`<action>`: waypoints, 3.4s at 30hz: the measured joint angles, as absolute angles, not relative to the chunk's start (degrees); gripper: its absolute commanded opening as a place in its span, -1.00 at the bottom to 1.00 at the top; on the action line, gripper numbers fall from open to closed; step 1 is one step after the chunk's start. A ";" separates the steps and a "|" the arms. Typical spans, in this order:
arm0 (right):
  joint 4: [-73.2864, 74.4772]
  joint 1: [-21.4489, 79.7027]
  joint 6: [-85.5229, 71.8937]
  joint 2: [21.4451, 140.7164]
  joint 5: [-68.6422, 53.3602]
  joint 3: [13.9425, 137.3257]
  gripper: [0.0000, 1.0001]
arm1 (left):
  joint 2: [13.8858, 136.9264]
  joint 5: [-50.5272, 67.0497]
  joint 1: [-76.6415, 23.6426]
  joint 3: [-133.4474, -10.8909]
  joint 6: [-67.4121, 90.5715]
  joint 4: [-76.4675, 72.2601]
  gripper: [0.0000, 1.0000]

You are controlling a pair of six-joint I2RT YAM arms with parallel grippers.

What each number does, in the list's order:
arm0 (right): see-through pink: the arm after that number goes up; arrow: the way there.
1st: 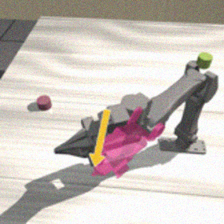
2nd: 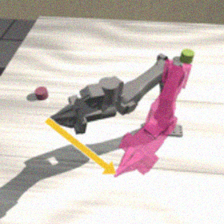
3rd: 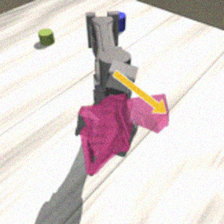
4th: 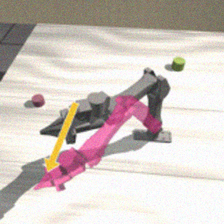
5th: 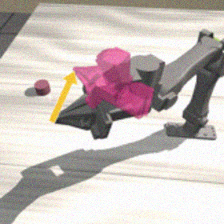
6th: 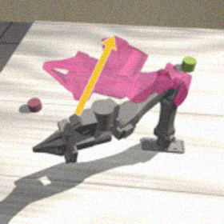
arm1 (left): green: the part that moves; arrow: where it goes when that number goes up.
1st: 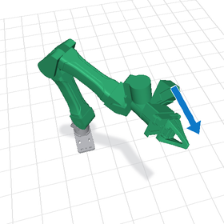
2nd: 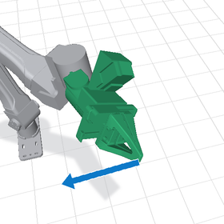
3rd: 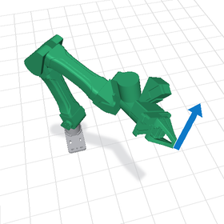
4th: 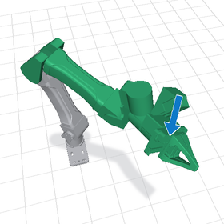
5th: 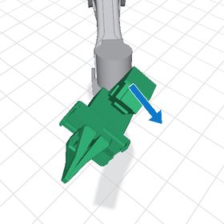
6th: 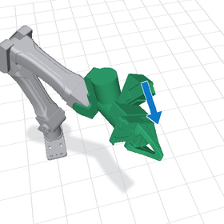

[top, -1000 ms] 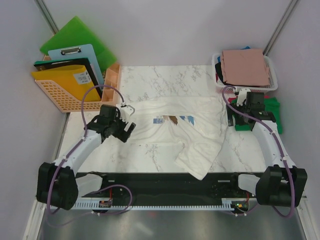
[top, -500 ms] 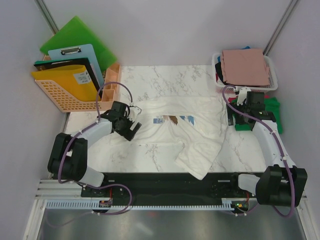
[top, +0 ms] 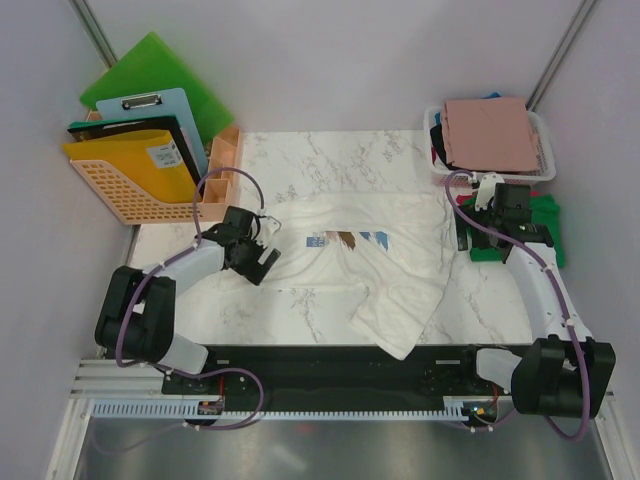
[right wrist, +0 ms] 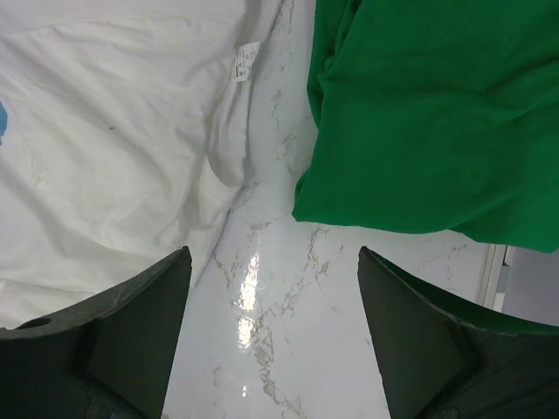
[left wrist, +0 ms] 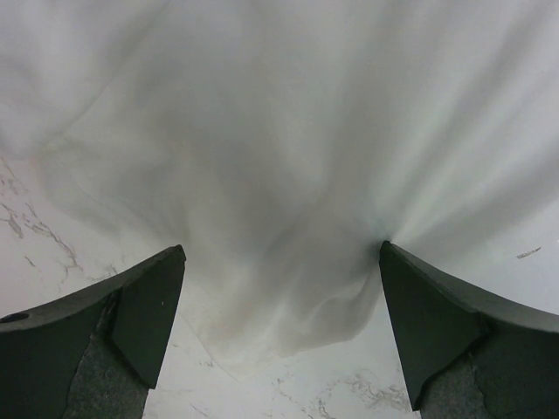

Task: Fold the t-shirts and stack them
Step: Fold the tshirt

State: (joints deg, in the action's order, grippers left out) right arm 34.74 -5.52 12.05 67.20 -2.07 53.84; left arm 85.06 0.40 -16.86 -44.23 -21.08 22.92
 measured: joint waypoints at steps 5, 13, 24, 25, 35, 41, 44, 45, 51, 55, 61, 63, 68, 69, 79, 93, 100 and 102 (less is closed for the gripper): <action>34.74 -5.52 12.05 67.20 -2.11 53.84 0.69 | 82.61 -1.80 -16.36 -42.22 -21.98 23.05 1.00; 34.76 -5.52 12.32 66.78 -2.20 53.84 0.69 | 80.71 -3.11 -11.62 -40.95 -22.70 24.29 1.00; 35.86 -5.52 14.85 65.95 -2.87 53.84 0.69 | 79.66 -3.51 -9.69 -40.32 -24.01 25.41 1.00; 36.12 -5.54 15.33 65.78 -3.07 53.84 0.69 | 79.57 -3.53 -9.69 -40.32 -24.08 25.39 1.00; 40.69 -5.52 21.65 57.36 -8.88 54.41 0.74 | 65.58 -11.22 -9.43 -31.59 -25.63 19.40 1.00; 49.01 -5.50 27.92 56.18 -22.87 58.54 0.85 | 46.41 -15.03 -9.13 -31.03 -25.52 13.19 1.00; 58.39 -5.48 37.12 58.19 -30.92 61.04 0.88 | 39.42 -16.45 -9.08 -30.96 -25.58 10.79 1.00; 61.89 -5.39 40.40 59.22 -32.93 61.76 0.88 | 37.15 -16.78 -9.08 -30.92 -25.56 10.00 1.00; 72.03 7.22 52.75 65.10 -34.00 63.66 0.86 | 30.85 -25.12 -8.62 -30.15 -25.61 4.84 1.00; 74.26 21.74 53.84 67.90 -31.33 61.98 0.84 | 27.40 -30.59 -4.05 -28.93 -25.61 1.67 1.00; 71.48 35.40 51.44 78.26 -27.24 59.37 0.68 | 25.98 -32.67 -0.36 -28.64 -25.56 -0.60 1.00; 68.47 41.32 49.47 81.97 -26.20 58.57 0.62 | 26.76 -32.67 -0.36 -28.62 -25.56 -0.58 1.00; 60.18 54.35 43.70 87.96 -26.09 58.35 0.76 | 29.26 -32.62 -0.36 -28.62 -25.58 -0.54 1.00; 59.00 55.42 42.83 88.49 -26.35 58.37 0.77 | 29.34 -32.62 -0.34 -28.60 -25.58 -0.54 1.00; 42.13 62.87 29.85 82.70 -20.14 50.74 0.75 | 28.45 -32.40 -0.34 -26.83 -25.61 -0.54 1.00; 24.71 62.74 19.64 82.04 -1.04 43.29 0.62 | 28.49 -31.59 1.19 -26.81 -25.61 -0.38 1.00; 25.17 62.74 18.76 79.57 -1.80 43.29 0.61 | 28.51 -31.20 1.17 -26.81 -25.63 -0.38 1.00; 25.80 62.74 19.09 77.80 -2.24 43.31 0.61 | 28.53 -31.09 1.21 -26.81 -25.63 -0.38 1.00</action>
